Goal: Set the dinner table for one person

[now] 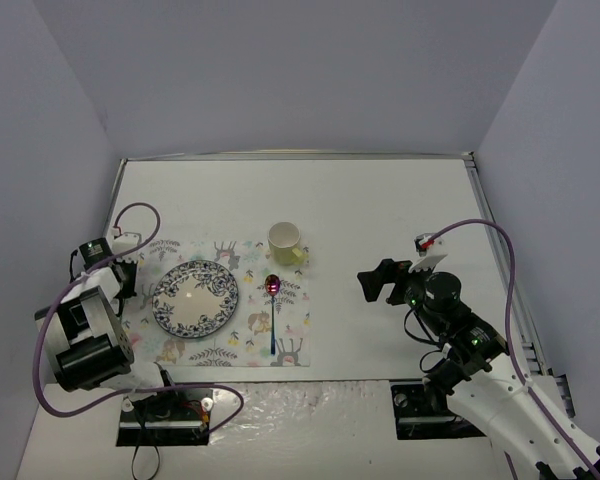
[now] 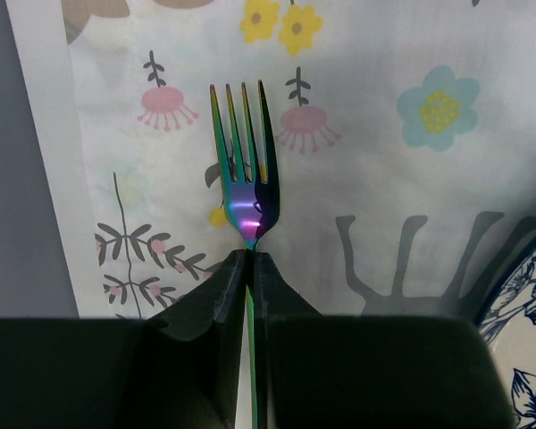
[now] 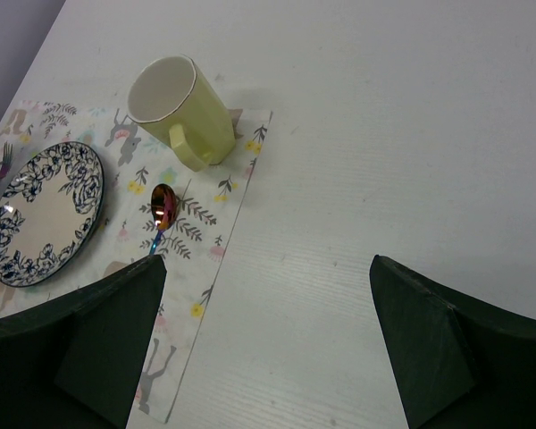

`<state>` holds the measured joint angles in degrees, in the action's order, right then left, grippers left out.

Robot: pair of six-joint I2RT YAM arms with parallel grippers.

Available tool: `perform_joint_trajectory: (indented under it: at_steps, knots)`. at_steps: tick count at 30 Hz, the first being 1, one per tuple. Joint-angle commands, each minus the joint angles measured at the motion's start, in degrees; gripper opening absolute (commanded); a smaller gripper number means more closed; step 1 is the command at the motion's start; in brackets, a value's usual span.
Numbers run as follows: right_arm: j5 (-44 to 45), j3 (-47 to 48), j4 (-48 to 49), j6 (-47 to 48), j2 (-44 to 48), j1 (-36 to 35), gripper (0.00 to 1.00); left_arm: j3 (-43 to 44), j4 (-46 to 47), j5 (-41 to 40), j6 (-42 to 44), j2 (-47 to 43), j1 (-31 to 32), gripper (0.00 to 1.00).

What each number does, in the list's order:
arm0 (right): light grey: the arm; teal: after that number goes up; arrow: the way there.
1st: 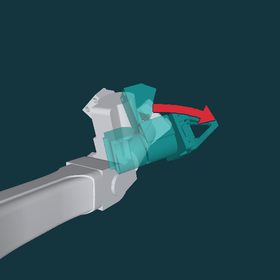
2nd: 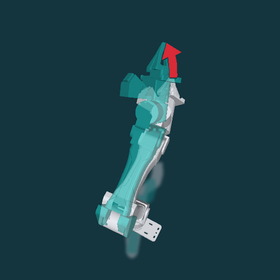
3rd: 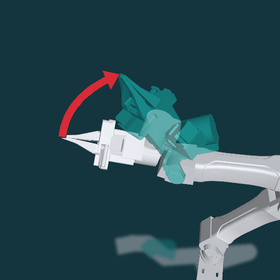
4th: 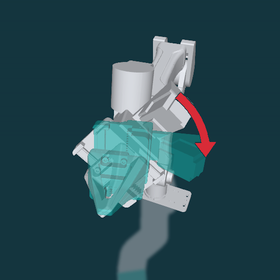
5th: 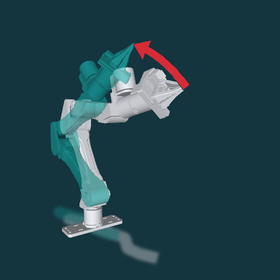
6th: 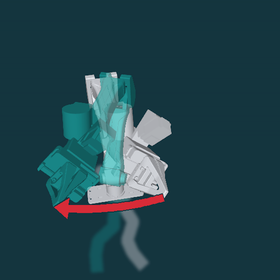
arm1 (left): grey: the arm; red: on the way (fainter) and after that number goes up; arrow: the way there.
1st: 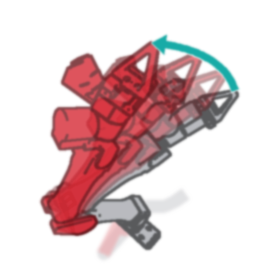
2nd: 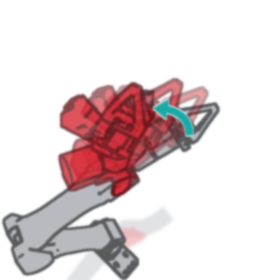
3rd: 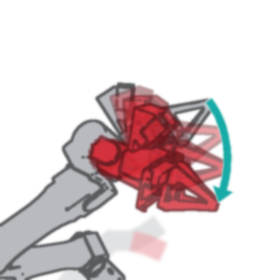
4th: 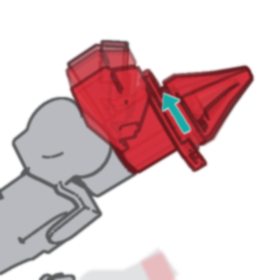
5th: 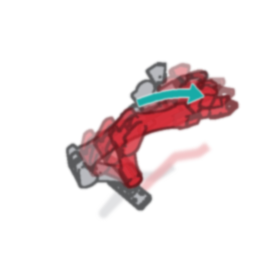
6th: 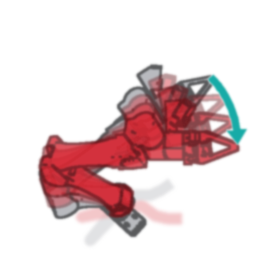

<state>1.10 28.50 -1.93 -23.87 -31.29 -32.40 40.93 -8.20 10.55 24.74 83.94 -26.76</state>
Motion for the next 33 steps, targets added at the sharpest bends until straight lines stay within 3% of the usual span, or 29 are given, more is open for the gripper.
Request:
perform_joint_trajectory:
  at_steps: [1,7,14,18,27,33]
  knots:
    - [1.0,0.0,3.6,0.8,-0.3,-0.5,0.95,0.1,2.2,-0.6,-0.9,-2.5,-0.4,0.05]
    - [1.0,0.0,3.6,0.8,0.0,-0.5,0.95,0.3,1.8,-1.6,-1.1,-2.8,-0.4,0.19]
    - [1.0,0.2,3.6,0.9,0.5,-0.5,0.95,1.5,0.7,-1.5,-1.7,-3.6,-0.3,0.45]
    - [1.2,0.7,3.6,1.0,0.5,-0.5,0.95,3.7,-0.1,-2.0,-4.1,-7.7,-0.3,0.66]
    - [2.8,3.8,3.1,1.7,0.1,-0.4,0.96,7.8,-0.4,-7.7,-15.5,-21.9,1.3,0.75]
    - [7.7,9.1,0.9,4.2,-1.0,-0.4,1.00,14.6,-8.9,-15.6,-18.3,-33.2,11.1,0.80]
